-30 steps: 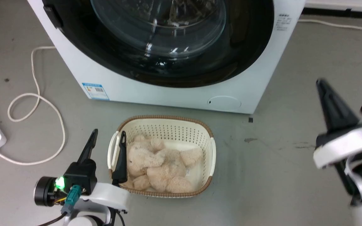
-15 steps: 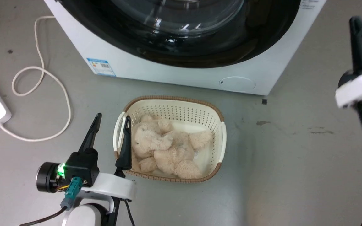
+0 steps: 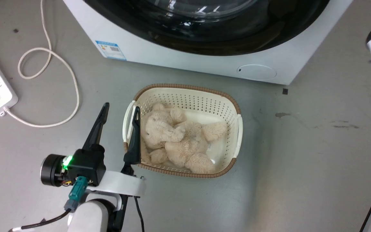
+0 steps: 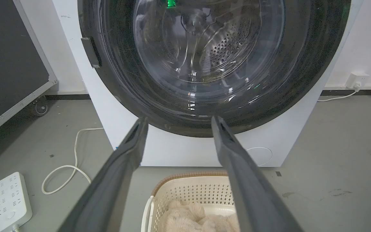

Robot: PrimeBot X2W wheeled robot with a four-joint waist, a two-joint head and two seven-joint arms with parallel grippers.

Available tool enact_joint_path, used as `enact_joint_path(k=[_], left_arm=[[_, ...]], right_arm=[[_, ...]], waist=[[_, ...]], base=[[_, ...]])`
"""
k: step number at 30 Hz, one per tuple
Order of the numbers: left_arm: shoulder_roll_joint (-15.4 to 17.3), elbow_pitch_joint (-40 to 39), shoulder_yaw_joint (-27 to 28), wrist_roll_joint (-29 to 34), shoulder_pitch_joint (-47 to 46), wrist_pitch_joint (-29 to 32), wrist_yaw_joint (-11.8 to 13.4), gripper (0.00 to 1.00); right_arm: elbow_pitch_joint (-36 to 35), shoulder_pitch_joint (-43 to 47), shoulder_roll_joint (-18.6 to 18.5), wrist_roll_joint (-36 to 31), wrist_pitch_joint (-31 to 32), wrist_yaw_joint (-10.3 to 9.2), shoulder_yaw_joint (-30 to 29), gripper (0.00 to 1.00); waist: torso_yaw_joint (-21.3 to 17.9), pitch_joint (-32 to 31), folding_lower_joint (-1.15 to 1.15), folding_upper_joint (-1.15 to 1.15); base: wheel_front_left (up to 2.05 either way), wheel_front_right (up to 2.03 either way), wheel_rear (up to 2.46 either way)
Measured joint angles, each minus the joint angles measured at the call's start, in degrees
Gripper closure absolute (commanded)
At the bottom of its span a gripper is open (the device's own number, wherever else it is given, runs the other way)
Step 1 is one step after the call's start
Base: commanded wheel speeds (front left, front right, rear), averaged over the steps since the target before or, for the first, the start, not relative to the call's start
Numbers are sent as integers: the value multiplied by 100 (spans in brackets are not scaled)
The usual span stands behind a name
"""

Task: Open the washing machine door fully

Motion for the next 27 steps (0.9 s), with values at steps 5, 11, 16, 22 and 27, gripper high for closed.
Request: enact_joint_path(k=[5, 11, 16, 22, 27], left_arm=[[1, -32, -63, -35, -88, -64, 48, 0], [1, -70, -132, -42, -152, -129, 51, 0], [1, -98, -167, -63, -213, -185, 51, 0], [1, -152, -243, -89, -365, -268, 97, 0], [1, -174, -352, -135, -380, -330, 149, 0]], right_arm=[[380, -409, 11, 354, 365, 0, -234, 100], [891, -906, 1, 686, 931, -1, -527, 100], [1252, -1367, -29, 831, 1290, -1, -738, 100], [1713, -2003, -62, 1026, 1796, -1, -1049, 100], [1880, -2233, -119, 1120, 2128, -2, -1215, 100]], waist=[[81, 132, 0, 0], [192, 292, 0, 0], [271, 437, 0, 0], [376, 655, 0, 0], [451, 747, 0, 0]], base=[[0, 0, 0], [0, 0, 0], [0, 0, 0], [0, 0, 0], [0, 0, 0]])
